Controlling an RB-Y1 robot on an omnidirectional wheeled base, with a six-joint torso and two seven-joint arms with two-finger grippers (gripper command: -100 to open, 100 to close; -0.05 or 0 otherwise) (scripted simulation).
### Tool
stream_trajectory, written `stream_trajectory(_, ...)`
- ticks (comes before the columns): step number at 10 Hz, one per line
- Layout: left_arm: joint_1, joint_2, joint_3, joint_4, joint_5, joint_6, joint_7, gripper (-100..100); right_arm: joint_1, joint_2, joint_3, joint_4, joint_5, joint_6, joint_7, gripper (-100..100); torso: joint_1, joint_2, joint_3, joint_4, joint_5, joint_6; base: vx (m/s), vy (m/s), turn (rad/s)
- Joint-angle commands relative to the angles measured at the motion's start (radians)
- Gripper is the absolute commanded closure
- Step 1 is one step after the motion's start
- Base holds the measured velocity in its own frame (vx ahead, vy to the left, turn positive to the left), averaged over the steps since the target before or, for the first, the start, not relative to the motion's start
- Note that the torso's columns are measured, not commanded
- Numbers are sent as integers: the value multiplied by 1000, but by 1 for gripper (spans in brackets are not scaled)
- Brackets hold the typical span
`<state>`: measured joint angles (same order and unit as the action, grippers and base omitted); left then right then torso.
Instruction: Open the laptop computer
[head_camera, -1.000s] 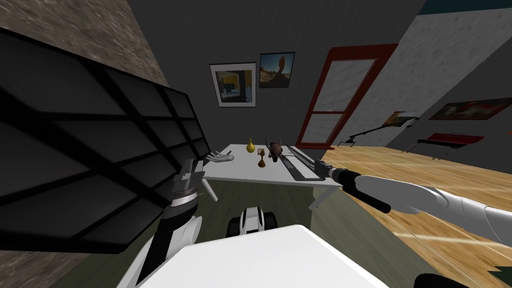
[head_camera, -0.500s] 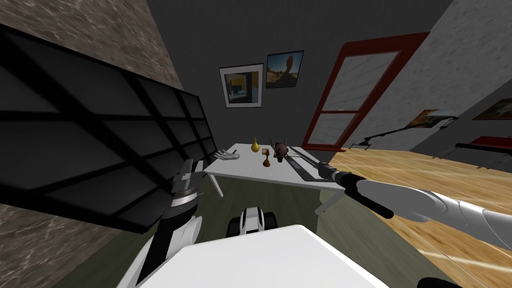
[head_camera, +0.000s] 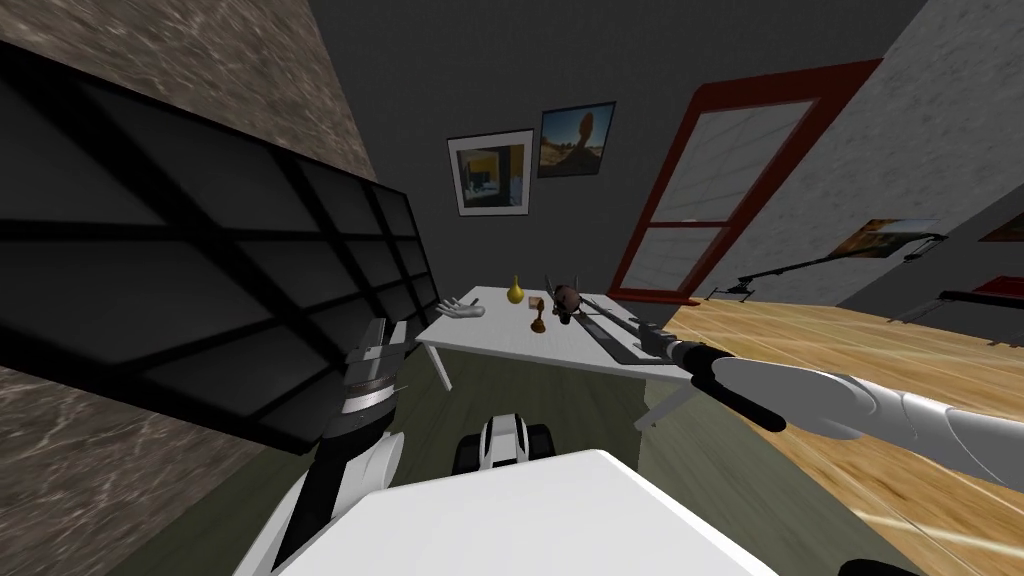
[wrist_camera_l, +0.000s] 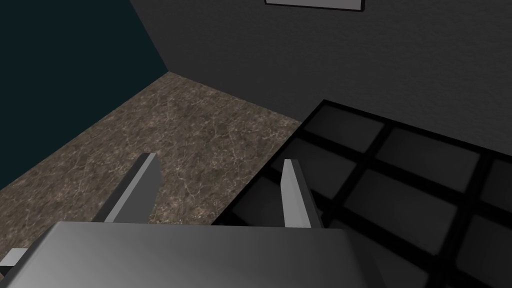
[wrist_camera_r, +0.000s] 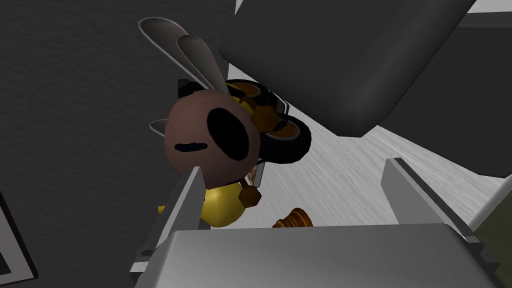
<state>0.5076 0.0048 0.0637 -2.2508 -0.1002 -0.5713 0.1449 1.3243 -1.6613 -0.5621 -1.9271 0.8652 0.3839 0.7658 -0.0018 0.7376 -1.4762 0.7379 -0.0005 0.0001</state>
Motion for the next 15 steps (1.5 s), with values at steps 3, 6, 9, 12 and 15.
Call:
stream_trajectory(3, 0, 0, 0, 0, 0, 0, 0, 0, -21, -23, -77, 67, -34, -116, 6, -100, 4, 2, 1, 1, 3, 0, -15, 29, -63)
stream_trajectory(6, 0, 0, 0, 0, 0, 0, 0, 0, -37, -42, -129, 116, -59, -193, 10, -100, 3, 1, 1, 1, 1, 0, -17, 41, -70)
stream_trajectory(9, 0, 0, 0, 0, 0, 0, 0, 0, -36, -47, -137, 120, -65, -199, 12, -100, 1, 0, 0, 0, 0, 0, -7, 20, -26)
stream_trajectory(12, 0, 0, 0, 0, 0, 0, 0, 0, -36, -47, -139, 121, -66, -202, 13, 0, 1, 0, 0, 0, 0, 0, 0, 0, 0)
stream_trajectory(15, 0, 0, 0, 0, 0, 0, 0, 0, -36, -47, -139, 121, -66, -202, 13, 0, 2, 0, 0, 0, 1, 0, 0, 0, 0)
